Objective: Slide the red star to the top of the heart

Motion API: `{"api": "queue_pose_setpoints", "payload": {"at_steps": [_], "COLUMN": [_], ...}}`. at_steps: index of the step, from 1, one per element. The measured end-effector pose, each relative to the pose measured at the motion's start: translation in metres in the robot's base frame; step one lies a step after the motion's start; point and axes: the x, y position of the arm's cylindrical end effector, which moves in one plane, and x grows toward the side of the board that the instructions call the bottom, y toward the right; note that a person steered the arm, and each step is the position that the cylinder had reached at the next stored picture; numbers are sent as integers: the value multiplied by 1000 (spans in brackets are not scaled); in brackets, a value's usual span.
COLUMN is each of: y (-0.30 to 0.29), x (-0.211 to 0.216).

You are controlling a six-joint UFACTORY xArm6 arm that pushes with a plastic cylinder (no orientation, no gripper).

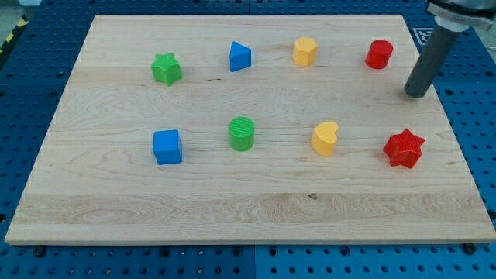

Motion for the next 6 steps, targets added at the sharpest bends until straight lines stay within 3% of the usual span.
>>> {"api": "queue_pose_setpoints", "payload": {"at_steps": [1,3,5,6], "y": [38,31,-34,-80], "x": [18,136,136,89]}}
